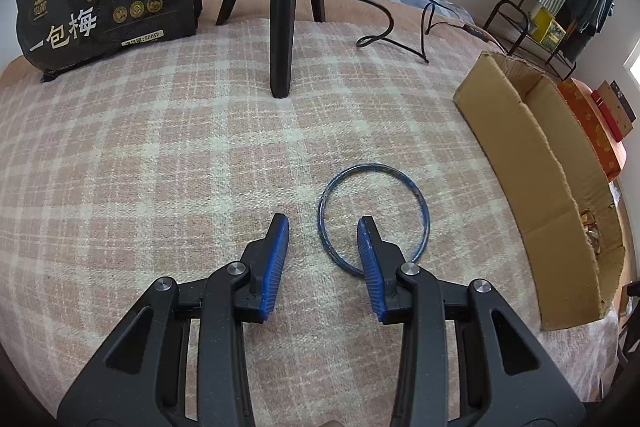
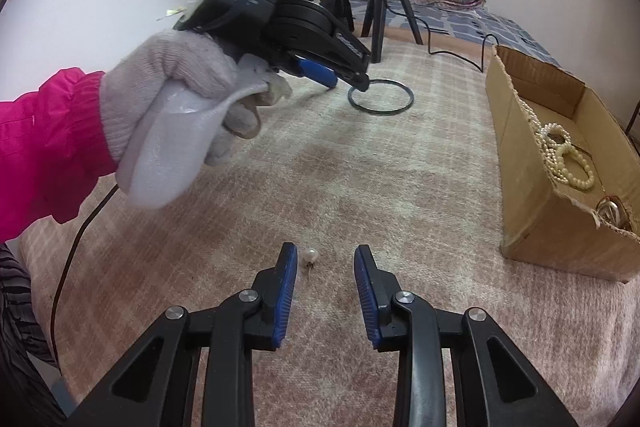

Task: Organize jewelry
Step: 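Close left tool on black bangle while right tool grasps pearl earring, then lift and carry bangle in left tool while right tool carries earring to box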

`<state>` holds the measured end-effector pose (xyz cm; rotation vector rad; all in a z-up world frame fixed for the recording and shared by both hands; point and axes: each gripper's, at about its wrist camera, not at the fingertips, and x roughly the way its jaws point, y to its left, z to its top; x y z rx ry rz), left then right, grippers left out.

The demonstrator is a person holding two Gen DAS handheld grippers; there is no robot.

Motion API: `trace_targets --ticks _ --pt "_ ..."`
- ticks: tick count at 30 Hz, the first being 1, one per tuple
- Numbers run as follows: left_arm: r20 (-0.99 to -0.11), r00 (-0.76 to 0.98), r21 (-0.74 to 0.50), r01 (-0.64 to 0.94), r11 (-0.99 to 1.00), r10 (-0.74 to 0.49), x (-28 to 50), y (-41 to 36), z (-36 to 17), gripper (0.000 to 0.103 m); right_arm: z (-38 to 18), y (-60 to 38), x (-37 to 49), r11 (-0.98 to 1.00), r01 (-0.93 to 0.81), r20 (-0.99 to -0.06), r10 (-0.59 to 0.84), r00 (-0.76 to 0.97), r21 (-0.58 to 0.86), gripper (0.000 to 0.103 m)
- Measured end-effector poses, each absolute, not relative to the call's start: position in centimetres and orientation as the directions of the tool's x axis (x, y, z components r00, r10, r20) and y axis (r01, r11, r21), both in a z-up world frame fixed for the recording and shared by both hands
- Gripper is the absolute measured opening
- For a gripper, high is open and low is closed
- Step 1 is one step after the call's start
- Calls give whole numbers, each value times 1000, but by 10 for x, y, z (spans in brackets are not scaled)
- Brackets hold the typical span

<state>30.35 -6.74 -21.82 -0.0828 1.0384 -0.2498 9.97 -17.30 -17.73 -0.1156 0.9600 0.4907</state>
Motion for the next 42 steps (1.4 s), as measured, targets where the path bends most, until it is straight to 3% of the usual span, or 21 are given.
trace_targets --ticks 12,16,18,42 --pt "-827 514 -163 170 972 -229 311 -68 -228 22 -187 -162 102 874 -481 -826 323 463 72 20" --pt "-826 519 -139 188 972 -218 312 -68 -228 6 -187 -159 100 865 -499 -828 317 463 52 12" --pt "-825 523 -130 195 972 -215 313 -68 -228 3 -187 -156 97 863 -505 -829 308 467 36 7" --pt "-747 636 -113 167 979 -194 276 -33 -160 1 -147 -177 94 894 -444 -788 314 530 58 6"
